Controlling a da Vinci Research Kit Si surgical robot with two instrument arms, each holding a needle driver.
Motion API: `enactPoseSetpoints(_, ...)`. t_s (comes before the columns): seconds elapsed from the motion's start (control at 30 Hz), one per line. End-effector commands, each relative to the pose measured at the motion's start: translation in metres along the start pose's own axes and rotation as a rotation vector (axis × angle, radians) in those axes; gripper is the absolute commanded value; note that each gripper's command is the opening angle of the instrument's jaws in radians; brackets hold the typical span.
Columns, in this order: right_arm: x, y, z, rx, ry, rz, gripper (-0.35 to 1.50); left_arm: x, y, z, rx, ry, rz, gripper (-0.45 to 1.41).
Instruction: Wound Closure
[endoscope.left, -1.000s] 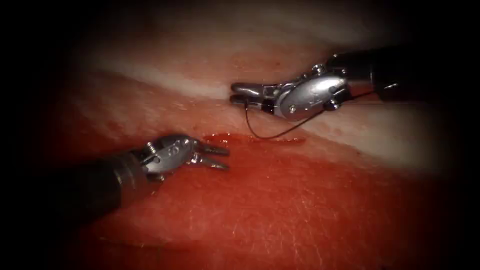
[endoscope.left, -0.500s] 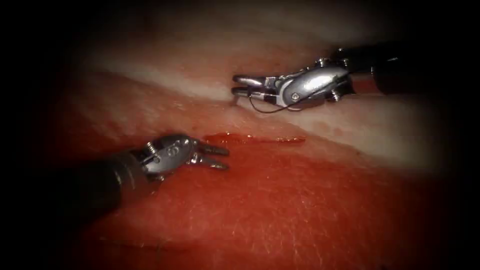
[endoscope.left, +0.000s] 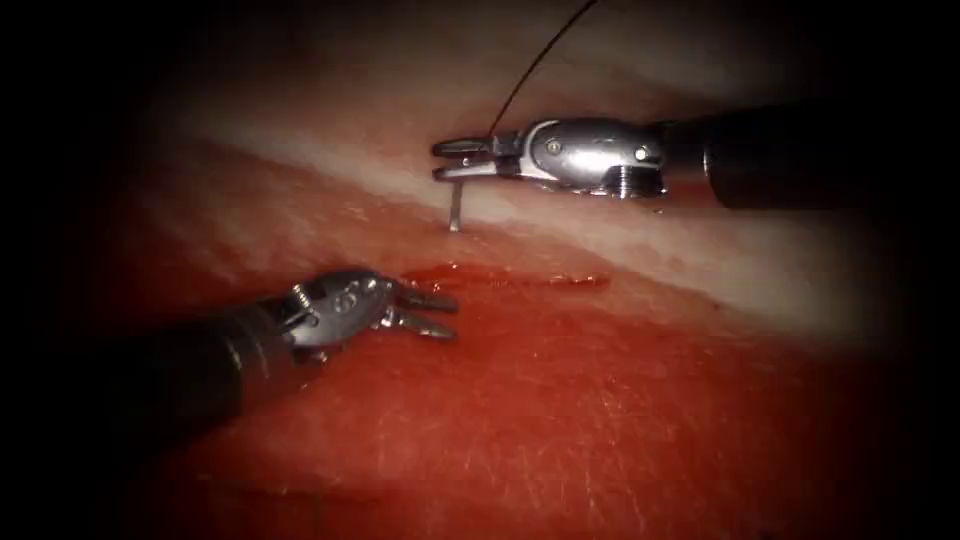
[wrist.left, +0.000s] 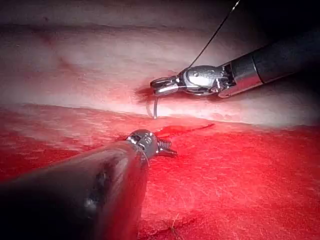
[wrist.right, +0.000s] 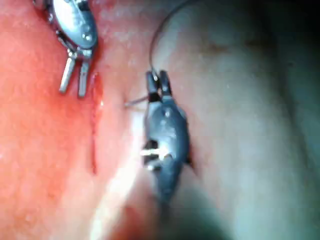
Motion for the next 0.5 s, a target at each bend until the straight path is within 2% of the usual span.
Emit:
enactPoseSetpoints(0.03,-0.0001,0.0003,0.0010,0.003,0.005,0.030,-0.35,-0.0003,-0.0006,0.0007,-0.002,-0.003,0.002,-0.07)
enactPoseSetpoints(0.17,-0.0004,0.0007,0.0009,0.010,-0.002,0.174,-0.35,-0.0006,-0.0008,0.0007,0.001,-0.011,0.004,-0.08)
enactPoseSetpoints(0.5,-0.0009,0.0018,0.0010,0.005,0.000,0.294,-0.35,-0.0007,-0.0008,0.0007,0.000,-0.014,0.005,-0.08)
